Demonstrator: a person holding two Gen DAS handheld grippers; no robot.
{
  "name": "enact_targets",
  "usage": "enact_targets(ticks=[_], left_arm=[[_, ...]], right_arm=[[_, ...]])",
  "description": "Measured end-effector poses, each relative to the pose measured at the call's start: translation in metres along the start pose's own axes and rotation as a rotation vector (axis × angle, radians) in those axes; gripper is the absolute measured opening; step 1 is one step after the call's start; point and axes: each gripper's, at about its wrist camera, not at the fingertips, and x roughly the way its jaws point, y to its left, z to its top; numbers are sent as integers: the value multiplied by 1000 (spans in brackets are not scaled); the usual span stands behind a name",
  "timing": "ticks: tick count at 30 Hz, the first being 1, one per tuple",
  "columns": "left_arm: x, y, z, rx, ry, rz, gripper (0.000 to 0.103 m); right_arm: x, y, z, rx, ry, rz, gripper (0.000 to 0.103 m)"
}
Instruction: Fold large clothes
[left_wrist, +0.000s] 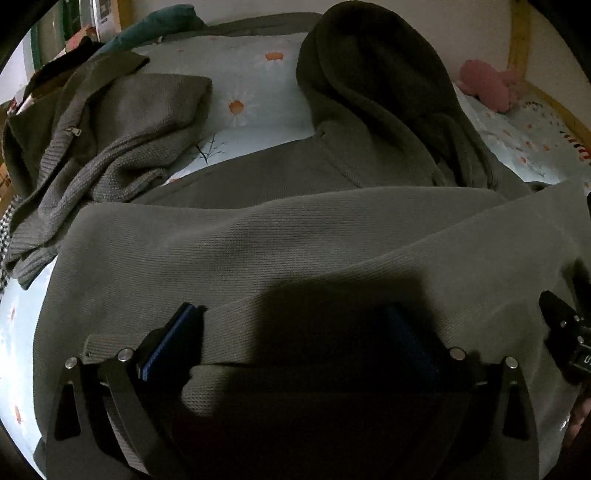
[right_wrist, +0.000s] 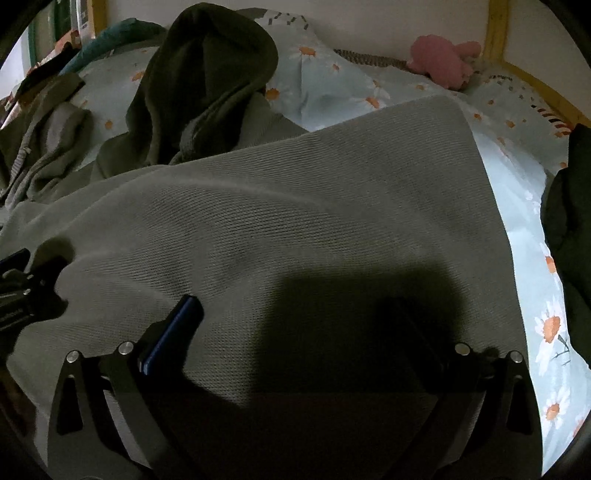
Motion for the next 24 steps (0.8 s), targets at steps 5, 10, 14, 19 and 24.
enact_targets(ticks=[5,10,14,19,24], left_arm=[[-25,14,35,-43,-44,-127,98],[-19,16,98,-12,-115,-136,98],[16,13,152,-10,-107,-182,98],[49,4,215,-9,-157,-235,98],[89,-12,271,67,-182,-219,98]], right_arm=[[-19,-11,19,14,-115,174,100],[-12,-11,73,-28,-207,218,100],[6,-2,121,-101,-261,210,100],[39,7,189,-213,-289,206,100],[79,9,244,-228,-291,193,100]])
